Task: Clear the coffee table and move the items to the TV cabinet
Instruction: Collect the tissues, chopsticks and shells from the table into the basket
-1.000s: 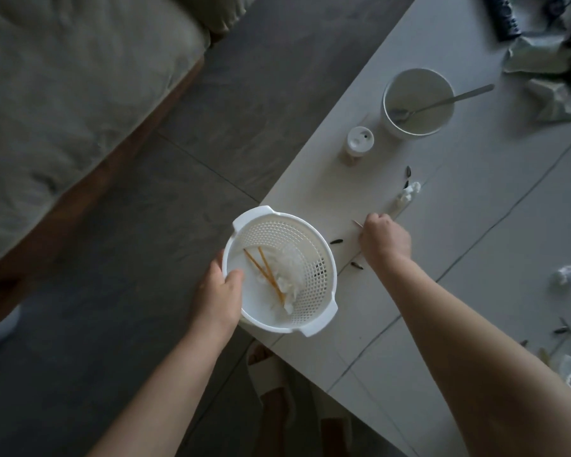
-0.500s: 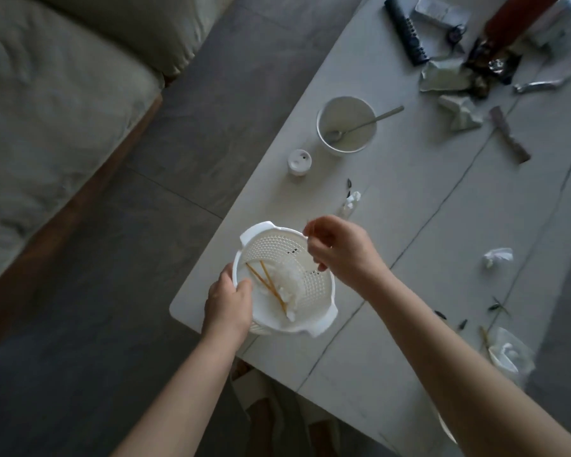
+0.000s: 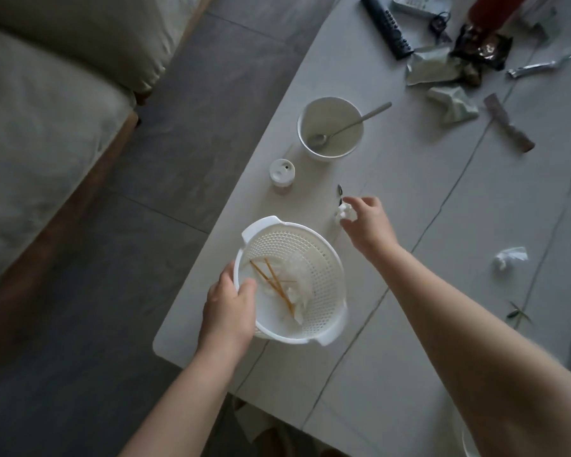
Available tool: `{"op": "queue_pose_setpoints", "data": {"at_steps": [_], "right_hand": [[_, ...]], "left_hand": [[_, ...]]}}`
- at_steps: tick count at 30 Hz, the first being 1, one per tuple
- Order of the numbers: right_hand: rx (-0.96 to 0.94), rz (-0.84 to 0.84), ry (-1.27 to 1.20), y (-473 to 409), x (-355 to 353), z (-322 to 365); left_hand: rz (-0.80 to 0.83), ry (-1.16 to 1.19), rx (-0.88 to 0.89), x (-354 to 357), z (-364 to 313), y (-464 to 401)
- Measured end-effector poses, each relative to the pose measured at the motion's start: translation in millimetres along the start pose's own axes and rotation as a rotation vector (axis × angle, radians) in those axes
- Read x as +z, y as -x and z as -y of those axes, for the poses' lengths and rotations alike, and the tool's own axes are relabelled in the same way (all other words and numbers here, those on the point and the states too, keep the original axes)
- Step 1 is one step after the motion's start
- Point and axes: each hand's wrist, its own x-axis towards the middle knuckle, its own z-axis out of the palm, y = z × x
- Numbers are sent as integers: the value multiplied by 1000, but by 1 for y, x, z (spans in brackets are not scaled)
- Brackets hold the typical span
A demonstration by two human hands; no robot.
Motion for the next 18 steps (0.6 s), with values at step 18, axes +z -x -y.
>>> {"op": "queue_pose_setpoints", "data": {"at_steps": [18], "right_hand": [[78,-255,-611,120,-57,-20]], "left_hand": [[61,-44,-32,41,-33,35]]}}
